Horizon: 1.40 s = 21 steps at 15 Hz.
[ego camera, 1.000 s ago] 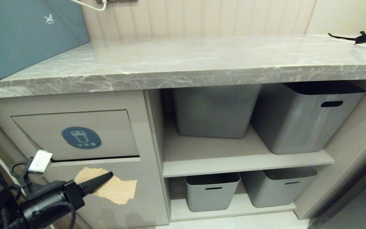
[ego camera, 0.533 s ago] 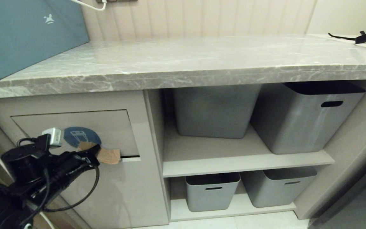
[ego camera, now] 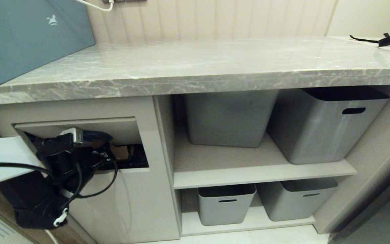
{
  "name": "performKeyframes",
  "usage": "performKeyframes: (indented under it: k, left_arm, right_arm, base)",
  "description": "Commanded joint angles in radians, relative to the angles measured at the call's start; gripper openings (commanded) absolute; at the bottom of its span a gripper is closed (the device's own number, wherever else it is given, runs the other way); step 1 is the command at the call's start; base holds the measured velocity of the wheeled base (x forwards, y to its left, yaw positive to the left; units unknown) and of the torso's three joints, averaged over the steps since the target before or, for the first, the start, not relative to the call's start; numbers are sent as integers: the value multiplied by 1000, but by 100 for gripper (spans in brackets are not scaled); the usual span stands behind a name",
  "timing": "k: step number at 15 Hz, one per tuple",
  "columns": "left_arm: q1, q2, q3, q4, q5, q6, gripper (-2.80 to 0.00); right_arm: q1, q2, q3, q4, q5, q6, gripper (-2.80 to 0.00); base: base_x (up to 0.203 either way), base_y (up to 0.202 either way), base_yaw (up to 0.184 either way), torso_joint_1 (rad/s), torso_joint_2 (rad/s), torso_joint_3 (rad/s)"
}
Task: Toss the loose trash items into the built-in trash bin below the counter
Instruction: Put the garbage in the trash can
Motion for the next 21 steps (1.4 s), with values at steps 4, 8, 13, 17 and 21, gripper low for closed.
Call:
performKeyframes:
  k: [4,8,13,17,21]
  left_arm:
    - [0,47,-30,-9,2,-10,-280]
    - [-2,49,-30,-9,2,-23,-280]
    - [-2,47,-47,-9,2,-50,0]
    - [-4,38,-45,-8,24,-50,0]
    - [-7,-71,41,-6,50,-57,0]
  right_arm:
    - [0,1,0,1,1,-1,-280]
    - [0,1,0,1,1,-1,-280]
    - [0,1,0,1,1,-1,-280]
    - [0,1,0,0,1,-1,-280]
    - [0,1,0,0,1,-1,-280]
  base:
    - [0,0,0,0,0,0]
    - [0,0,0,0,0,0]
    - [0,0,0,0,0,0]
    - [0,0,0,0,0,0]
    - [0,0,0,0,0,0]
